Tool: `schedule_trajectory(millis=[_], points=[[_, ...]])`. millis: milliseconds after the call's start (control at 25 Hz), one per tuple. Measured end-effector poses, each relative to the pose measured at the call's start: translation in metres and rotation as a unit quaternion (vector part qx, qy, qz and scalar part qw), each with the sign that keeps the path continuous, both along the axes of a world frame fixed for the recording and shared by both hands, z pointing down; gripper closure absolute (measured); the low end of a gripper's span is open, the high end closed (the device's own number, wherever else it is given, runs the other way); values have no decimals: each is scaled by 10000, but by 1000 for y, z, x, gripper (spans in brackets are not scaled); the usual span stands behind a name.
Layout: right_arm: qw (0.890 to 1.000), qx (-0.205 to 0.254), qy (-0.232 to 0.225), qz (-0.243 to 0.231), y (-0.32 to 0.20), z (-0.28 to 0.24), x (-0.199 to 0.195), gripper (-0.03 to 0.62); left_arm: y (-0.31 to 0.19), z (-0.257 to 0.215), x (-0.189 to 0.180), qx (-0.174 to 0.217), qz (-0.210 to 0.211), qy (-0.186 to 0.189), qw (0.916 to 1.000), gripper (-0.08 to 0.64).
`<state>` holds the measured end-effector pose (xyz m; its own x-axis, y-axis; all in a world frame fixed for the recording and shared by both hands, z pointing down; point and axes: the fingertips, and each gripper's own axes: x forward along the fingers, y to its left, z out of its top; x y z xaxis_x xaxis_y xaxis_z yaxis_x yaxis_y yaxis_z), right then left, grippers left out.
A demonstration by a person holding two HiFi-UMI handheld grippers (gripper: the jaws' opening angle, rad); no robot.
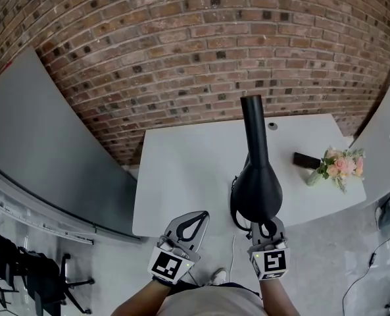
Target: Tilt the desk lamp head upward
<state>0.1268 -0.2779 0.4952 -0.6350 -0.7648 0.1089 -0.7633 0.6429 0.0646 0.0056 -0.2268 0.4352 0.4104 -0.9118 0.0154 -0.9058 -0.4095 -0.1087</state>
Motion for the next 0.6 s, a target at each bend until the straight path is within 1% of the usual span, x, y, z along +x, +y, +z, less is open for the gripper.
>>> schedule_trajectory(millis=[80, 320, 600], points=[[9999, 89, -68, 38, 0, -3, 1, 580, 2, -1, -2, 17, -8, -2, 10000, 552], [9999, 40, -128, 105, 3, -6, 0, 580, 9, -3, -9, 46, -37, -45, 10000, 552], [9997, 144, -101, 171, 7, -13, 5, 580, 14, -4, -12, 43, -12, -28, 10000, 552]])
